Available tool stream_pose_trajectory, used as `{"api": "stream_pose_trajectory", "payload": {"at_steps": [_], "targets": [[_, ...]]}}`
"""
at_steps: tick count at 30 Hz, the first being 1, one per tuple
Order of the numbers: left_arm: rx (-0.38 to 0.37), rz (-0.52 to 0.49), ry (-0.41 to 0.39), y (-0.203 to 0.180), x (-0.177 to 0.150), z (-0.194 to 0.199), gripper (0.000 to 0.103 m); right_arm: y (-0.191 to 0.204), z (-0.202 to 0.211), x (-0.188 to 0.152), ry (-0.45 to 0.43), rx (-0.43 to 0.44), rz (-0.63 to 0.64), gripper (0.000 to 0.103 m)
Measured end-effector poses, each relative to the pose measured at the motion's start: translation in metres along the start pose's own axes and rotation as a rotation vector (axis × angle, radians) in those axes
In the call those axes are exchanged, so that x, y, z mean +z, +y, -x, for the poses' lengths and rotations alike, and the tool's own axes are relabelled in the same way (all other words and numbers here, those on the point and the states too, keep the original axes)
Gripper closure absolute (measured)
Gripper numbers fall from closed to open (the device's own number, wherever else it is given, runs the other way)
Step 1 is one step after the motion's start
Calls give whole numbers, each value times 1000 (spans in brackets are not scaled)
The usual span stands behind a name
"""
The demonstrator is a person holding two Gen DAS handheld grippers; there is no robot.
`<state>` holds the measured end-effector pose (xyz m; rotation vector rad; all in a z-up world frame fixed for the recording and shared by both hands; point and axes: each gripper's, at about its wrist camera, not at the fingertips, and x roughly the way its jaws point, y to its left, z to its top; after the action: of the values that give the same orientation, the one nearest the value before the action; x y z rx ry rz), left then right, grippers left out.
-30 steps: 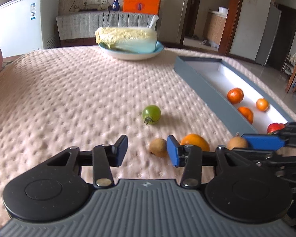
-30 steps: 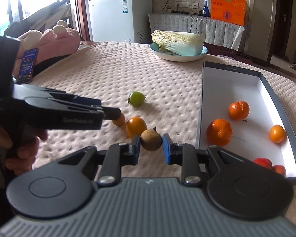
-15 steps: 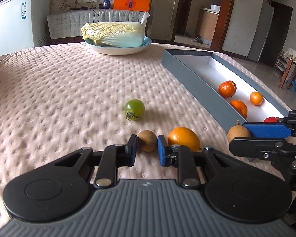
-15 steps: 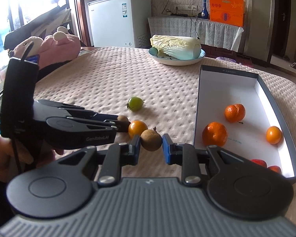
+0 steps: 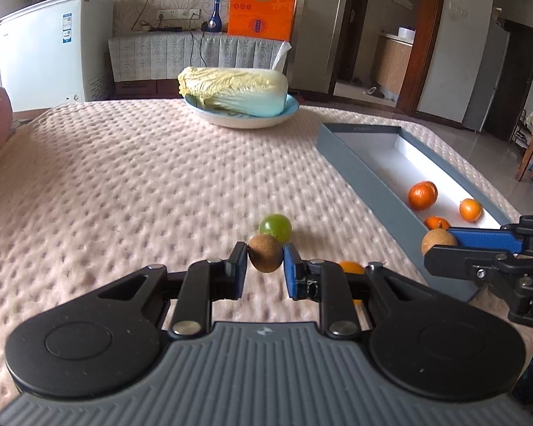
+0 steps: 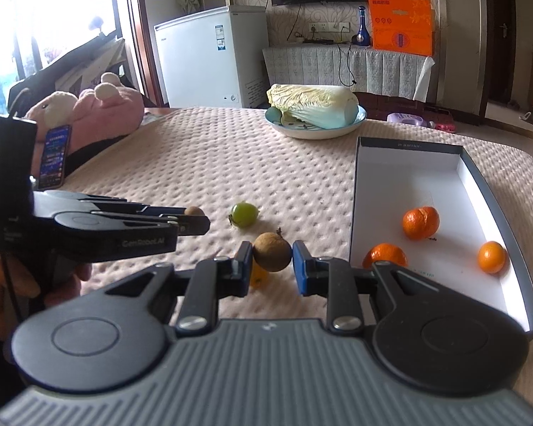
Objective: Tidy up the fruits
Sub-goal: 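Close the left tool on a brown kiwi while the right tool grasps another kiwi, then carry the kiwi in the left tool over the box and open it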
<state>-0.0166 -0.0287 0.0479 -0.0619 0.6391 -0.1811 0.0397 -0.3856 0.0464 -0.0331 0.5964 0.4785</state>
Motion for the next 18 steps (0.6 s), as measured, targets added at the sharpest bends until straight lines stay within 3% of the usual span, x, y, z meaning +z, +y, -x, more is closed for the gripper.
{"api": "stream_pose_trajectory", "payload": {"at_steps": [10, 18], "targets": [[-14, -11, -33, -25, 19, -1, 77, -9, 16, 3, -45, -7, -18, 76], [-72, -26, -46, -64, 29, -21, 77, -30, 35, -1, -64, -61, -46, 76]]}}
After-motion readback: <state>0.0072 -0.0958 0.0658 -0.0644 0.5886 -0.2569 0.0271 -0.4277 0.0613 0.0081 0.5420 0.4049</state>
